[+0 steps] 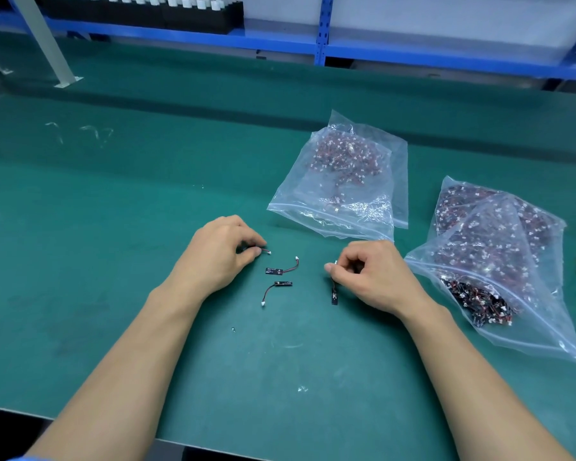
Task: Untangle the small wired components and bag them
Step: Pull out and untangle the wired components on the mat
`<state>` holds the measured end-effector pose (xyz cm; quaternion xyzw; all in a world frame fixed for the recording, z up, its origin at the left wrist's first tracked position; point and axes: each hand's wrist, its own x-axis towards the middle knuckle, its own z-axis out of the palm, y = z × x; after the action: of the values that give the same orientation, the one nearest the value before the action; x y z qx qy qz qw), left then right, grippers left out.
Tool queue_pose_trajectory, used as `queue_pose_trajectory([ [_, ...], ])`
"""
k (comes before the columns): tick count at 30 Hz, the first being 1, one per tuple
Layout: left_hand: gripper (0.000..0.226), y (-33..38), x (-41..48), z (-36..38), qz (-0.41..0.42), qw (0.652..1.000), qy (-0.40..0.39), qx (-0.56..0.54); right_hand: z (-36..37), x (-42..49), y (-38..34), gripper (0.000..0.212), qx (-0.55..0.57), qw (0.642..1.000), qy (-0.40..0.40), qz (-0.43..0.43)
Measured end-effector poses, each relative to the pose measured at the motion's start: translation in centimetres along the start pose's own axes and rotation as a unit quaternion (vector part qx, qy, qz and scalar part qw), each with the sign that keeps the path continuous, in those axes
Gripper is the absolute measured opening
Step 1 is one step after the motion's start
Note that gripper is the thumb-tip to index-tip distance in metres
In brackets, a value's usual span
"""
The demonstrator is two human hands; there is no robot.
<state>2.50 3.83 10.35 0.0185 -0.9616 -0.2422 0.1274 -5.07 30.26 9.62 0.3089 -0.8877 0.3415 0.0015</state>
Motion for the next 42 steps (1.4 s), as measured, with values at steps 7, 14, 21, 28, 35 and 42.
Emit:
queue_pose_trajectory([
  [7,0.021,0.3,-0.6,-0.8,0.016,0.998,0.059,-0.035,-0.1,-0.1,-0.1,0.034,-0.002,1.0,0.0,0.002],
  [14,0.03,1.7,-1.0,-0.6,0.09,0.988,-0.073,-0.1,-0.2,0.0,0.0,0.032,0.023,1.0,0.011,0.009],
  [21,0.024,3.5,-0.9,1.3,0.115,0.988,-0.055,-0.087,-0.1,0.2,-0.4,0.035,0.052,0.993,0.103,-0.02],
  [28,0.006,3.0,-0.7,1.6,0.077,0.988,0.077,-0.114,-0.4,0.6,0.6,0.015,-0.033,0.979,0.199,-0.015],
  [35,0.011,1.1,-0.1,0.7,-0.046,0.984,0.131,-0.113,-0.5,0.8,1.7,0.022,-0.09,0.984,0.151,0.029],
  [42,0.018,0.6,-0.4,0.8,-0.082,0.99,0.04,-0.108,-0.5,0.8,1.7,0.028,-0.06,0.985,0.163,0.018],
])
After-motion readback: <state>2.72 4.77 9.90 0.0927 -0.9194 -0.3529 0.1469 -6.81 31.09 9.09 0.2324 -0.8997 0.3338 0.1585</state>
